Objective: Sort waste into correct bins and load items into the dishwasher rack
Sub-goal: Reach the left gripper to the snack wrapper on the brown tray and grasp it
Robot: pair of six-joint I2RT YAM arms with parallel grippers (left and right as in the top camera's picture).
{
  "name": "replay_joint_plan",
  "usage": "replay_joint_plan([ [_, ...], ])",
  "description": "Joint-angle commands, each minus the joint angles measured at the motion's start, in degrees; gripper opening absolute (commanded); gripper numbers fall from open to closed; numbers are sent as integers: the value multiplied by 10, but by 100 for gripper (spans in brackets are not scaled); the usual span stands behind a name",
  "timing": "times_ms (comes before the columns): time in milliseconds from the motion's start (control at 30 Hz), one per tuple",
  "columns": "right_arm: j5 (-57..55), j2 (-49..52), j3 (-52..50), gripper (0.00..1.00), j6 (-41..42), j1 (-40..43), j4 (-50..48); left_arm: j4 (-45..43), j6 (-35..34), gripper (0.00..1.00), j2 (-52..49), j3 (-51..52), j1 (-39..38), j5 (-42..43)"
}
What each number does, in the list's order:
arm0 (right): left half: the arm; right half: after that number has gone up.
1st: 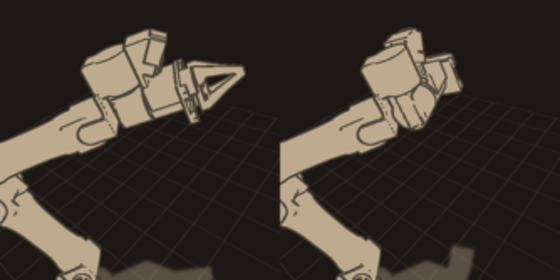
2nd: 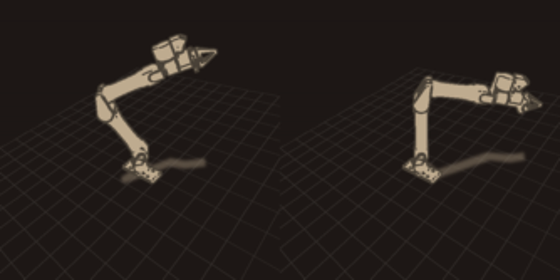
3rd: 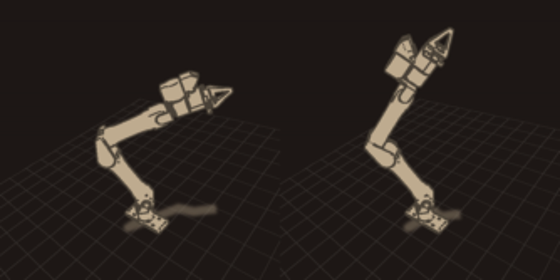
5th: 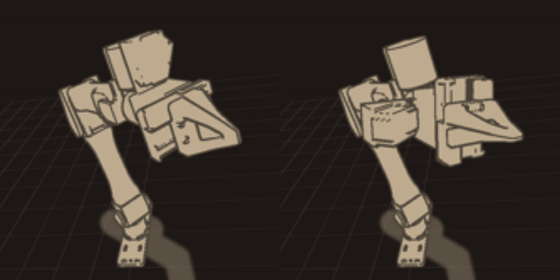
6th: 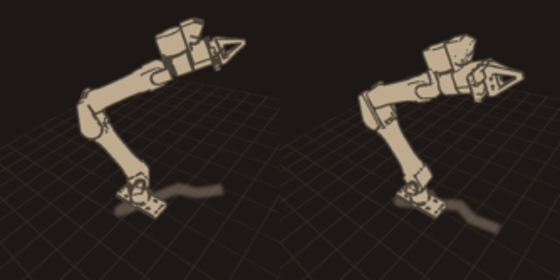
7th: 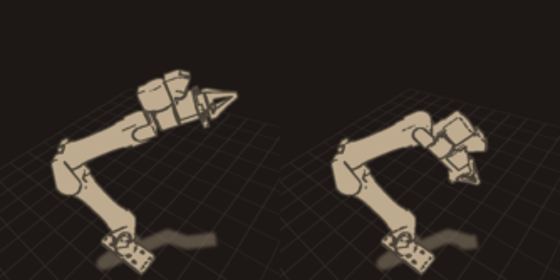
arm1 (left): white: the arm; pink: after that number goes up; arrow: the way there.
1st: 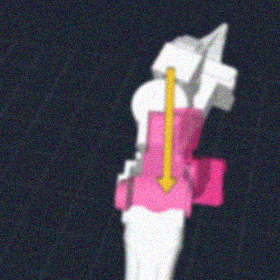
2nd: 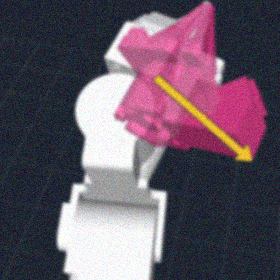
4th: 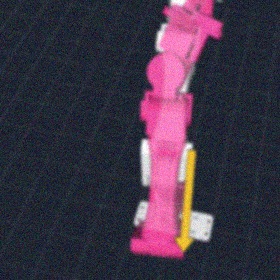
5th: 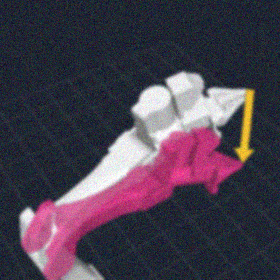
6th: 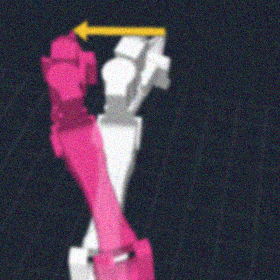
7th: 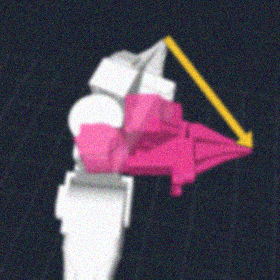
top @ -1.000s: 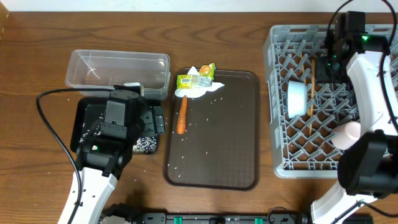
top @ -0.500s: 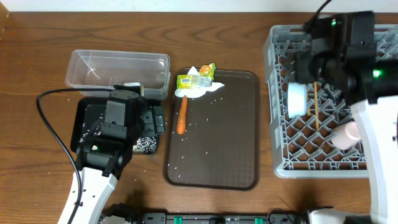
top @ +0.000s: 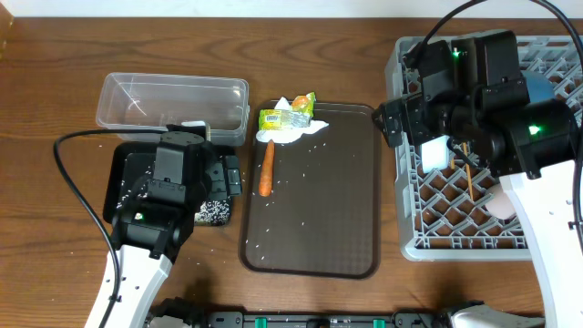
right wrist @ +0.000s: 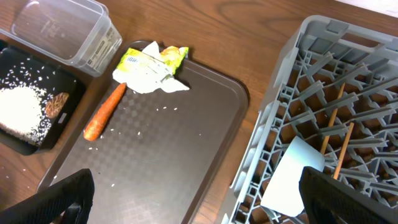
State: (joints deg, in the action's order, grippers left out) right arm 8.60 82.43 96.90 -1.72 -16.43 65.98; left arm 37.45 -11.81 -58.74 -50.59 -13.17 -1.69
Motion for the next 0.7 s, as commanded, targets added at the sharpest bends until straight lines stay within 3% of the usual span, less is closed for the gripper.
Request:
replay_joint_plan([
  [0,4,-7,2,99,3,-5,1,2,9,98,-1,-11,3,-7],
  [67,4,-7,2,99,3,-5,1,9,53,98,0,-11,3,-43],
  [233,4,-7,2,99,3,-5,1,10,56,98,-1,-11,3,-52],
  [433,4,-7,2,99,3,-5,1,-4,17,98,-1,-11,2,64],
  [667,4,-7,2,99,3,-5,1,-107,16,98,-31,-11,2,191],
])
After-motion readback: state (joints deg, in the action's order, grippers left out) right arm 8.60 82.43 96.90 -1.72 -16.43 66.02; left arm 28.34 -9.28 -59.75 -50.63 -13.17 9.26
